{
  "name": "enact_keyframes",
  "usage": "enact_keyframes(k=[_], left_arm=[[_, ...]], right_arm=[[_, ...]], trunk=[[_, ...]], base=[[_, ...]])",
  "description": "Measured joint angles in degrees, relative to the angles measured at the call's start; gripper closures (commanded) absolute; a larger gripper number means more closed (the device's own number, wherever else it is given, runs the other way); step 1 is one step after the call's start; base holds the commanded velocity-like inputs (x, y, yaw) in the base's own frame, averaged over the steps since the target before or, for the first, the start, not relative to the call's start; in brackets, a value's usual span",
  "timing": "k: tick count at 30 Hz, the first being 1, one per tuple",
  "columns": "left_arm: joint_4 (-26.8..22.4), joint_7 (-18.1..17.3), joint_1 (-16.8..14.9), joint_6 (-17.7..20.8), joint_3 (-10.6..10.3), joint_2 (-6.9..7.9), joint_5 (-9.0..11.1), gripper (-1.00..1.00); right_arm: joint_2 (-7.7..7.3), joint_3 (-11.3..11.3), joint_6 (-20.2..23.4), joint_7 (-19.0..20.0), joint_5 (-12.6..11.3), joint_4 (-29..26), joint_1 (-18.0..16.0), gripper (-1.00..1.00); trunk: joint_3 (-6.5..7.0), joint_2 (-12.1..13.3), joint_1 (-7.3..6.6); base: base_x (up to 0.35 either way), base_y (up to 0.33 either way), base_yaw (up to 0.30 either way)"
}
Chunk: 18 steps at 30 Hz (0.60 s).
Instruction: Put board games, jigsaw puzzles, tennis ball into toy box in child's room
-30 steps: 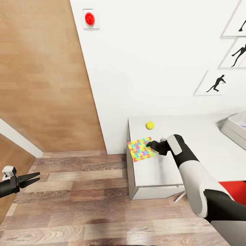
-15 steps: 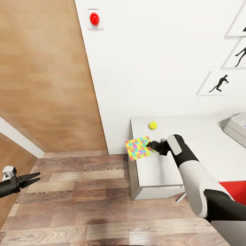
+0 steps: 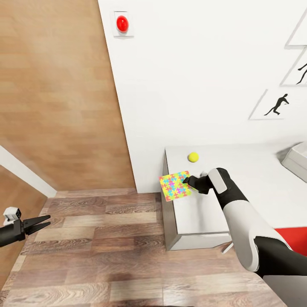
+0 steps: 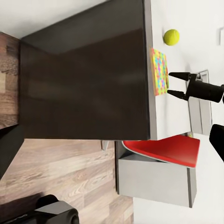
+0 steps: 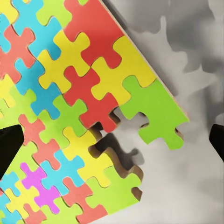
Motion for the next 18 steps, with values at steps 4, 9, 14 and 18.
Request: enact_keyframes(k=[4, 9, 14, 18], left_arm=[[0.0, 0.0, 0.0, 0.0, 0.0, -0.09, 0.0, -1.00], [0.0, 0.0, 0.0, 0.0, 0.0, -0.15, 0.0, -1.00], [0.0, 0.0, 0.0, 0.0, 0.0, -0.24, 0.0, -1.00], [0.0, 0.0, 0.0, 0.0, 0.0, -0.29, 0.0, -1.00]], right_arm=[[-0.08, -0.1, 0.0, 0.1, -0.4, -0.1, 0.1, -1.00], [-1.89, -0.3, -0.8, 0.3, -4.9, 0.5, 0.3, -1.00], [-3.16, -0.4, -0.5, 0.2, -3.7, 1.0, 0.5, -1.00], [-3.74, -0.5, -0.4, 0.3, -3.8, 1.3, 0.8, -1.00]], trunk=[[0.00, 0.0, 0.00], [0.21, 0.0, -0.01], [0.62, 0.0, 0.00], [0.98, 0.0, 0.00]], base=[[0.000, 0.001, 0.000], [0.000, 0.000, -0.022], [0.000, 0.000, -0.065], [0.000, 0.000, -0.073]])
